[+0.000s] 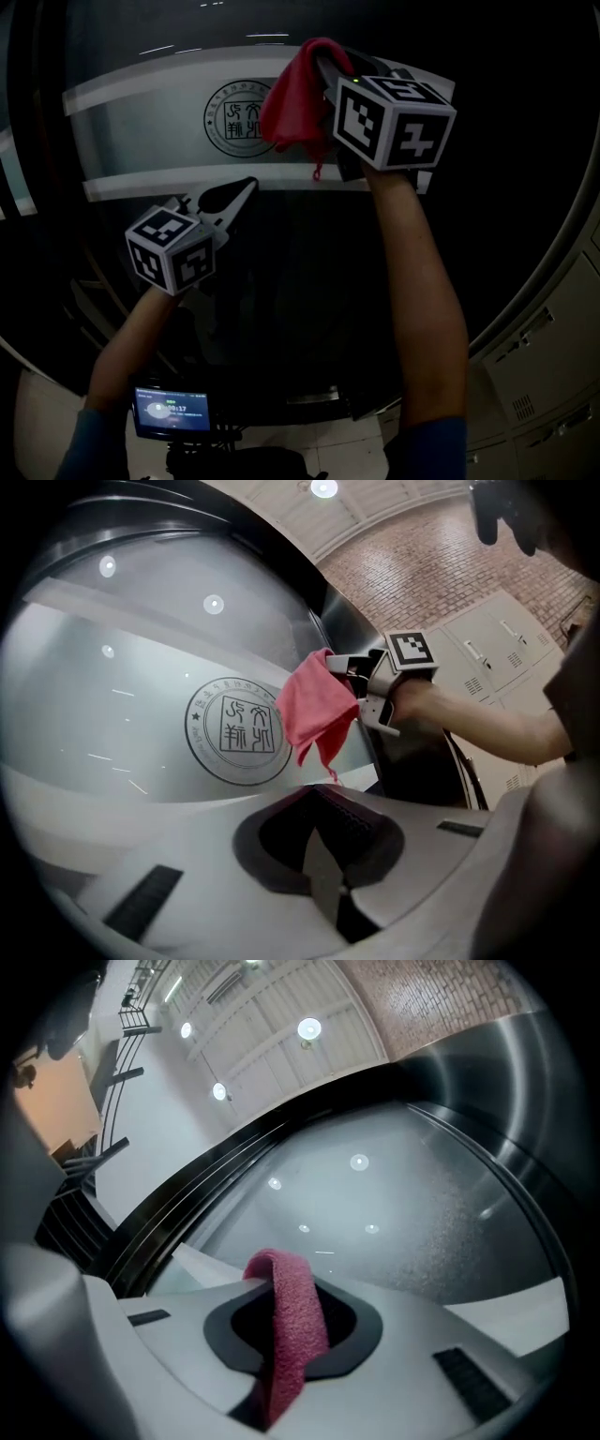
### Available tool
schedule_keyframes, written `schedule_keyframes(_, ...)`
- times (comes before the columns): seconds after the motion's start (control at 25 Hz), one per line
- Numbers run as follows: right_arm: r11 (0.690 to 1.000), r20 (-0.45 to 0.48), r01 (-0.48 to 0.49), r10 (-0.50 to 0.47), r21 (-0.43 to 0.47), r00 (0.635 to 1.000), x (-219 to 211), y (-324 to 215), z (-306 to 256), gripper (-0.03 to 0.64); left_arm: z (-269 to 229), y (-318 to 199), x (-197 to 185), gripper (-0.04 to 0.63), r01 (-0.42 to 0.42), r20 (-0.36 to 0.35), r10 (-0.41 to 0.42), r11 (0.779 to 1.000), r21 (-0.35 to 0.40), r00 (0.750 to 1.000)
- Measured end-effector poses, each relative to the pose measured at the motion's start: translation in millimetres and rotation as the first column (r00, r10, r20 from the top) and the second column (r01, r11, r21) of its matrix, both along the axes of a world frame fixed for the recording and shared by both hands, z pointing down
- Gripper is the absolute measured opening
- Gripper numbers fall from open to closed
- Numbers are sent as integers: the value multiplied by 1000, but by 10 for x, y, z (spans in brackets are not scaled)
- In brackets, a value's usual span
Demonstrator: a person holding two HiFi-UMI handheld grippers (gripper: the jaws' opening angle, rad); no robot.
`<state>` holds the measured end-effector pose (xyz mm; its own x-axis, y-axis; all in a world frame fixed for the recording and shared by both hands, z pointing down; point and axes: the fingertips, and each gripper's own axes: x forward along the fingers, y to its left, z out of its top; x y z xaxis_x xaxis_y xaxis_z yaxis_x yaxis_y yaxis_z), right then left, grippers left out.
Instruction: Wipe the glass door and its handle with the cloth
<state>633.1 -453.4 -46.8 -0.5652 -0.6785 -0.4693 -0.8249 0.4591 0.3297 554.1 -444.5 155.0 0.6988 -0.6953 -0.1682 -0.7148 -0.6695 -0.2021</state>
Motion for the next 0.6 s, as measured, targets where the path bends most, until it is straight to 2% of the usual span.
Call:
schedule_keyframes(0.08, 1000, -1, 6, -6, -14, 1000, 49, -29, 29, 28, 48, -7, 38, 11, 10, -1, -10, 1000, -6, 1000)
schedule_keyframes(0.2, 998, 0, 16, -16, -54, 1000, 91, -84, 368, 27, 85, -13, 103, 11, 16, -7, -16, 1000, -4, 1000)
schedule_keyframes(0.32, 994, 22, 45, -43, -101, 999, 81, -136, 952, 28, 168, 17, 200, 11, 10, -6, -10, 1000, -4, 1000)
schedule_keyframes(0.44, 985, 64, 89, -81, -146, 995, 38, -167, 1544, 28, 331, 39, 318, 11, -1, 22, 1, 1000, -14, 1000)
schedule_keyframes(0.6, 973, 98, 105, -87, -205, 991, 37, -198, 2298, 28, 590, 31, 358, 11, 11, 46, -9, 999, -46, 999)
